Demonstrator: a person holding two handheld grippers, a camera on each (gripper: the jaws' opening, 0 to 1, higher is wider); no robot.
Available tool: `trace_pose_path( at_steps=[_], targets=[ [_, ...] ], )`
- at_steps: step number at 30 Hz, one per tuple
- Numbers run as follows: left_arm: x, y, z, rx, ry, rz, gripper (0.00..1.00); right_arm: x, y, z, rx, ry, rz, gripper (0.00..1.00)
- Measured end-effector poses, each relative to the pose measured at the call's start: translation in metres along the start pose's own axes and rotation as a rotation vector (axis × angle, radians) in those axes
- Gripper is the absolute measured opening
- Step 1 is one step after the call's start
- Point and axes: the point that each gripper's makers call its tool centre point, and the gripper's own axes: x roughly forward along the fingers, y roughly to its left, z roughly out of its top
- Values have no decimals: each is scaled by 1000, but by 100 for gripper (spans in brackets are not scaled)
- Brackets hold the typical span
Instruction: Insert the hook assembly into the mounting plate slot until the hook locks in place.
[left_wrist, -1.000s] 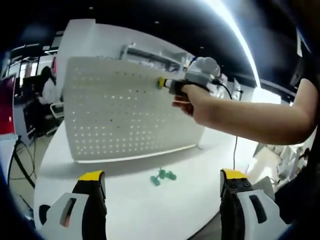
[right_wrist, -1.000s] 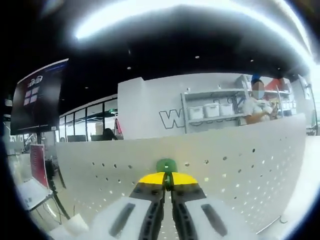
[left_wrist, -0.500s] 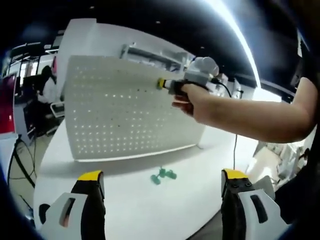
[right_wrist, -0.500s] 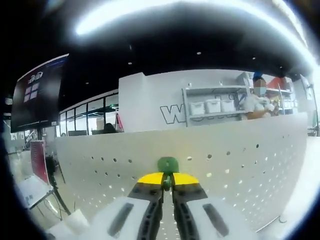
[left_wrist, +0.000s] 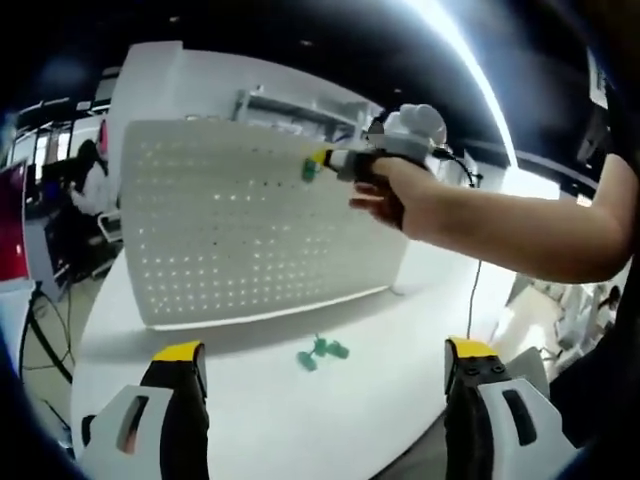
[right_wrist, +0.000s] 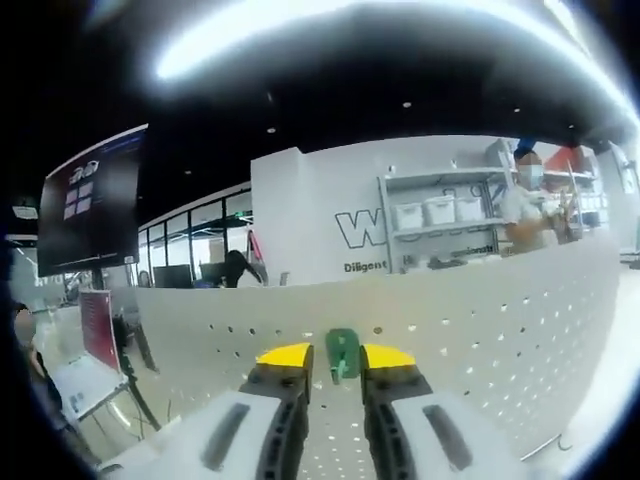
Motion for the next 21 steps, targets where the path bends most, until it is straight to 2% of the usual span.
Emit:
trace_pose_path(
  at_steps=[4, 8, 12, 16, 21],
  targets=[
    [1, -6, 0, 3, 6, -4, 100, -16, -7, 1, -10, 5, 9, 18],
    [0, -11, -1, 15, 13, -5, 100, -34, -16, 5, 25, -13, 16, 18],
    [0, -13, -4, 16, 26, -1, 100, -47, -24, 1, -3, 6, 34, 19],
    [-1, -16, -8, 18, 39, 6, 100, -63, -35, -8, -13, 37, 45, 21],
    [-4, -16, -10, 24, 42, 10, 97, -88, -47, -32, -76, 107, 80, 22]
  ],
)
